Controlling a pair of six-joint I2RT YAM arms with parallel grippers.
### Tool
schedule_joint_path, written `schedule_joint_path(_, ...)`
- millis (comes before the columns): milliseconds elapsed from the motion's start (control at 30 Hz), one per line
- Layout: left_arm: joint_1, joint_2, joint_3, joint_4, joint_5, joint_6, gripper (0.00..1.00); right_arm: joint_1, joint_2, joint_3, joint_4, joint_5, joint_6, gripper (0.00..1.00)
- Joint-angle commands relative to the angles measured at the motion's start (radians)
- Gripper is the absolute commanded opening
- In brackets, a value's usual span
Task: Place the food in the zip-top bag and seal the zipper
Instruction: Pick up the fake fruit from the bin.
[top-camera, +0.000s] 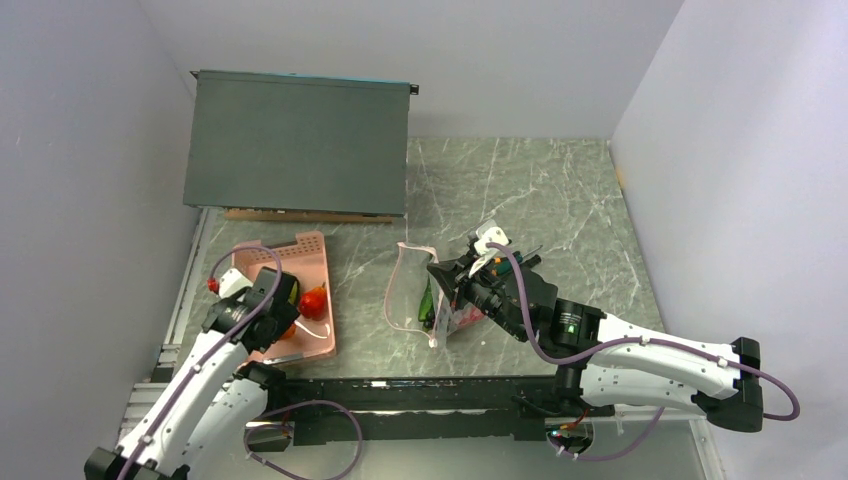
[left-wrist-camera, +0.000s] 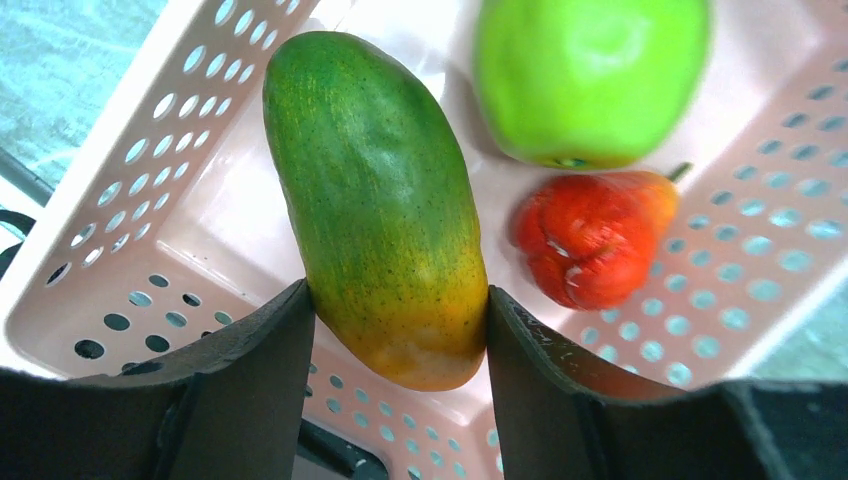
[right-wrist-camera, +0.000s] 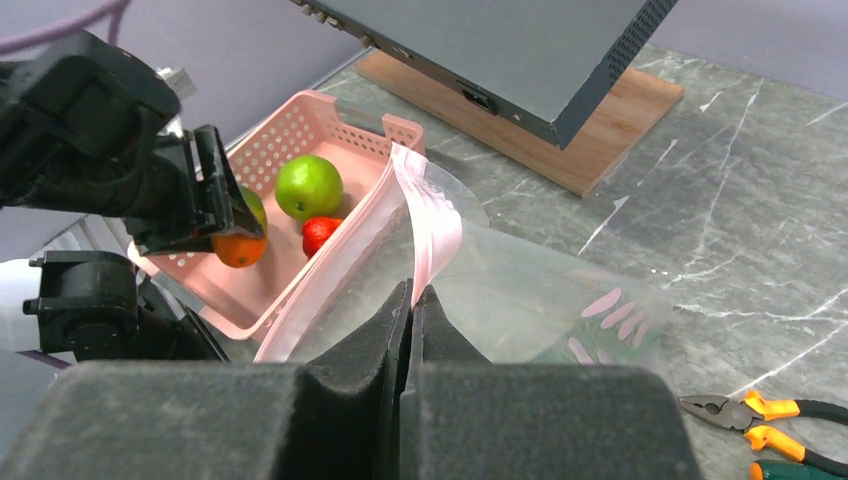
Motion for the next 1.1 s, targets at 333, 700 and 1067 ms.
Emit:
schedule_joint_path(333,0.005,-0.205,0.303,-0.087,0.213,0.219,0.17,0.005,-0.005,0.024,0.049,0.008,0.000,0.00)
schedule_joint_path(700,0.005,-0.259,0.433,0.152,0.618,0.383,0.19,0.004,-0.005,0.026,0.046,0.002,0.003,0.00)
schedule_joint_path(1067,-0.058,-0.175,0.328,0.659,1.121,0.335,0.10,0.004,0.001,0.026,0.047,0.006,0.001,0.00)
